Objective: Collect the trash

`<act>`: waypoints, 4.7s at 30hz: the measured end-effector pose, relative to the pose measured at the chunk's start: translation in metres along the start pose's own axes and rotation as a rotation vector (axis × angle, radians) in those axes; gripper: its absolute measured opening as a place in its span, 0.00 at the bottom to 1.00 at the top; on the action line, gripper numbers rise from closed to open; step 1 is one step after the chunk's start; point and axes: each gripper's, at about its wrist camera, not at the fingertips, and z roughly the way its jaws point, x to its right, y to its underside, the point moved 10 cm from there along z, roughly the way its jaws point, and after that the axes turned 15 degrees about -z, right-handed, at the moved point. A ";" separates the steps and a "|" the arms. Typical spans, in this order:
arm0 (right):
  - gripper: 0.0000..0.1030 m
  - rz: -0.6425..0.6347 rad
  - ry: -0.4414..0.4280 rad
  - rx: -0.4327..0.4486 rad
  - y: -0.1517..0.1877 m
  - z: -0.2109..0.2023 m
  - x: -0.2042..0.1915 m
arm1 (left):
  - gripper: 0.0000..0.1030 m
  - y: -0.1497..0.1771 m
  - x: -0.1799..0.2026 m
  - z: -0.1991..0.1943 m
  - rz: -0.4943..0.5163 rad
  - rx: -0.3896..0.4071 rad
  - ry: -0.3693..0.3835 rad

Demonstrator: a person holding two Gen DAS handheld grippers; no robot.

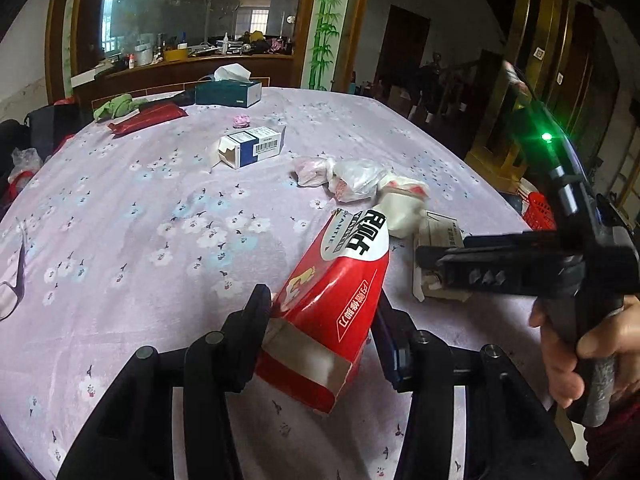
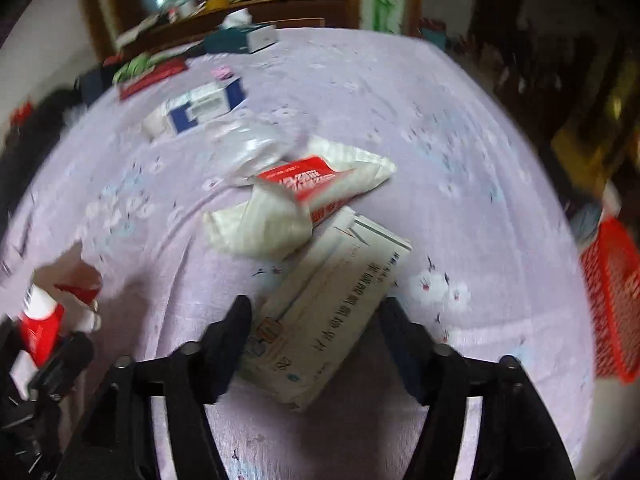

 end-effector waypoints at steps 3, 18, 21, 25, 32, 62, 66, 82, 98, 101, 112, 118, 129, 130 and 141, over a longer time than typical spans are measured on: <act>0.69 0.027 0.004 -0.013 0.006 0.004 0.005 | 0.46 0.002 -0.002 -0.001 0.000 0.012 -0.005; 0.68 0.077 0.046 -0.006 0.061 -0.028 0.066 | 0.47 0.011 0.020 0.004 0.033 -0.005 0.026; 0.69 0.102 0.059 -0.001 0.068 -0.033 0.072 | 0.47 0.014 0.026 0.005 0.040 -0.007 0.027; 0.69 0.143 0.012 0.019 0.072 -0.034 0.067 | 0.47 0.018 0.030 0.007 0.049 -0.015 0.022; 0.65 0.148 0.027 0.011 0.073 -0.025 0.059 | 0.47 0.021 0.036 0.007 0.041 -0.009 0.020; 0.53 0.129 -0.016 0.239 0.067 -0.069 0.029 | 0.47 0.018 0.039 0.001 0.031 0.065 -0.073; 0.53 0.131 -0.020 0.245 0.067 -0.071 0.030 | 0.47 0.020 0.042 -0.001 0.040 0.066 -0.081; 0.53 0.133 -0.031 0.250 0.071 -0.076 0.030 | 0.47 0.020 0.044 -0.004 0.048 0.070 -0.091; 0.53 0.219 -0.043 0.283 0.077 -0.096 0.062 | 0.47 0.011 0.077 -0.008 0.094 0.051 -0.026; 0.53 0.276 -0.032 0.302 0.083 -0.107 0.089 | 0.47 0.008 0.101 -0.005 0.117 0.024 0.023; 0.54 0.540 0.012 0.375 0.127 -0.154 0.222 | 0.48 0.008 0.233 0.012 0.220 -0.103 0.243; 0.54 0.649 0.046 0.374 0.150 -0.157 0.285 | 0.49 0.016 0.317 0.038 0.259 -0.168 0.331; 0.57 0.755 0.050 0.351 0.167 -0.134 0.359 | 0.59 0.029 0.408 0.105 0.298 -0.228 0.363; 0.57 0.755 0.055 0.340 0.166 -0.129 0.364 | 0.63 0.027 0.412 0.111 0.292 -0.224 0.361; 0.60 0.773 0.075 0.378 0.174 -0.140 0.353 | 0.69 0.025 0.387 0.094 0.233 -0.242 0.401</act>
